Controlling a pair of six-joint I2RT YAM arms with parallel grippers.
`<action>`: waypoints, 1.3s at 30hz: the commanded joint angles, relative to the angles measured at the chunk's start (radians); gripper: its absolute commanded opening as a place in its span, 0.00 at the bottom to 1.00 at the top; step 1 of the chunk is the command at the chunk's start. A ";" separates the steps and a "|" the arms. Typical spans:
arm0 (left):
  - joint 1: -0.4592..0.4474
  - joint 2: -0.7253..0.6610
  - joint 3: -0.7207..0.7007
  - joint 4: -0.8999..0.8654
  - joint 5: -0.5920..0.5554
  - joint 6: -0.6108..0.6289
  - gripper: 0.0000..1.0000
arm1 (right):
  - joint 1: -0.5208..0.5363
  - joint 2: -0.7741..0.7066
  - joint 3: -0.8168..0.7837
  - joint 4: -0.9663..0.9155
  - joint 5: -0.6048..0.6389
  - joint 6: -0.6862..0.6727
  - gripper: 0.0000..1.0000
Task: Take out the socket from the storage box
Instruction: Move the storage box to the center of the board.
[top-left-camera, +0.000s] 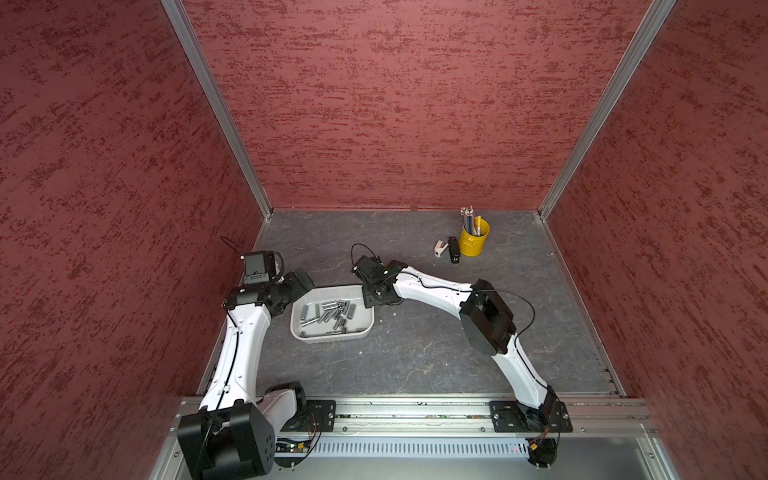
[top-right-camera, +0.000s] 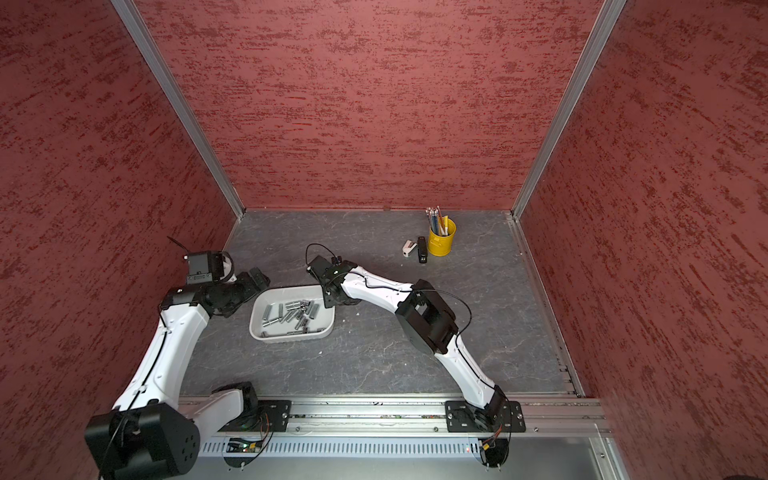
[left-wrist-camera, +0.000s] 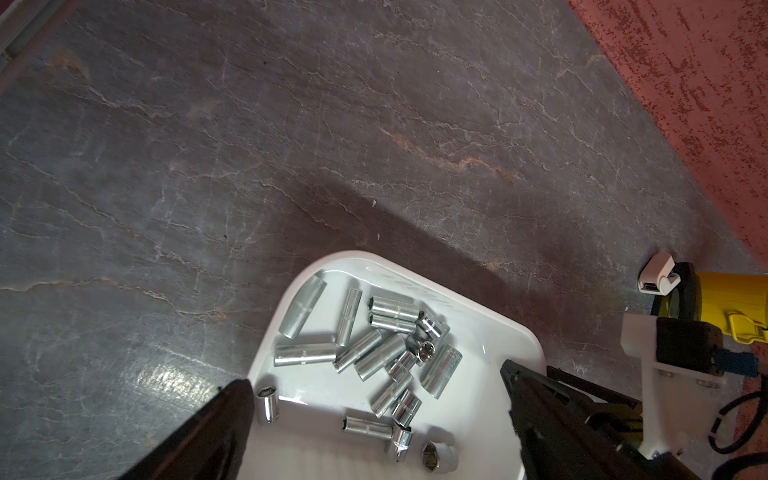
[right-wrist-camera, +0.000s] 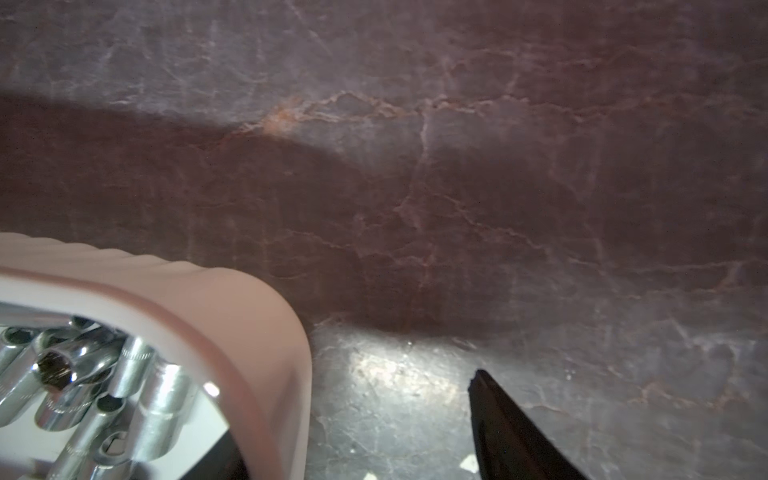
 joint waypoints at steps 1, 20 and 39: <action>-0.014 -0.001 -0.001 -0.005 0.016 0.007 1.00 | -0.067 -0.071 -0.078 -0.005 0.030 -0.022 0.67; -0.374 0.180 -0.016 0.126 -0.022 -0.124 1.00 | -0.353 -0.307 -0.442 0.100 -0.053 -0.215 0.68; -0.624 0.422 0.078 0.231 0.008 -0.193 0.95 | -0.482 -0.301 -0.394 0.058 -0.135 -0.312 0.67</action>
